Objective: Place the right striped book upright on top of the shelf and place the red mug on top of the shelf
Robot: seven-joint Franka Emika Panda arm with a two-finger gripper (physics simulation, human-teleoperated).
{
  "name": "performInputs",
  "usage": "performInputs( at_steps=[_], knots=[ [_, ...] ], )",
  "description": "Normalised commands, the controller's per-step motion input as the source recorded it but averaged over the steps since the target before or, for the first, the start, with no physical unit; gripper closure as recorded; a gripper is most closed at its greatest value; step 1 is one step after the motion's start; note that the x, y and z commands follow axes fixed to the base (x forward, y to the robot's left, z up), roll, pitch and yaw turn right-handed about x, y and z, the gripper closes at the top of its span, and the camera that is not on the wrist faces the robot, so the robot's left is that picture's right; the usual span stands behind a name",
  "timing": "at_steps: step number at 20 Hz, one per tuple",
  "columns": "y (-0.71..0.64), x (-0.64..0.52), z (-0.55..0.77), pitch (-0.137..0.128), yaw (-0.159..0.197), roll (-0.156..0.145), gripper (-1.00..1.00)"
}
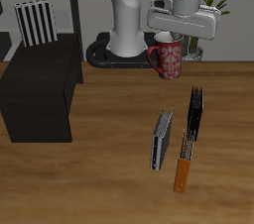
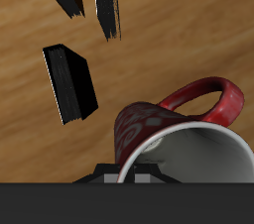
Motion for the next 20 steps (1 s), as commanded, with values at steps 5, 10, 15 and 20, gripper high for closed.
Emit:
performInputs(
  at_steps=[5,10,15,20],
  knots=[
    [-0.32,-0.06,0.44,-0.026,-0.019,-0.015,1.00],
    [-0.20,-0.08,0.35,-0.020,0.008,0.002,1.00],
    [-0.19,0.16,0.33,0.028,0.026,0.068,1.00],
    [-0.23,0.27,0.14,0.032,0.015,0.031,1.00]
  ],
)
